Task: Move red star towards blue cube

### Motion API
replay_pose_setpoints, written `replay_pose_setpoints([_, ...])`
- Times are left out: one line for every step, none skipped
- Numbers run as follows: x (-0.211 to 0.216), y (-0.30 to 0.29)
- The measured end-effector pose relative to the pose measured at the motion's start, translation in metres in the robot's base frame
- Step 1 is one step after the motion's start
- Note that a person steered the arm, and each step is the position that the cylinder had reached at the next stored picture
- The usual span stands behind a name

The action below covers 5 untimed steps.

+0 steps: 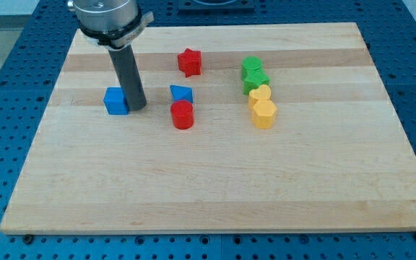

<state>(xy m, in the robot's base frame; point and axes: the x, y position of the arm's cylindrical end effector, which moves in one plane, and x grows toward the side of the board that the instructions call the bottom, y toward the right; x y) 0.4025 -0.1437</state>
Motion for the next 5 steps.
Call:
replay_pose_setpoints([-0.001, -0.011])
replay_pose_setpoints([-0.001, -0.025])
replay_pose_setpoints([-0.009, -0.027])
replay_pose_setpoints([-0.041, -0.026])
replay_pose_setpoints([-0.081, -0.025])
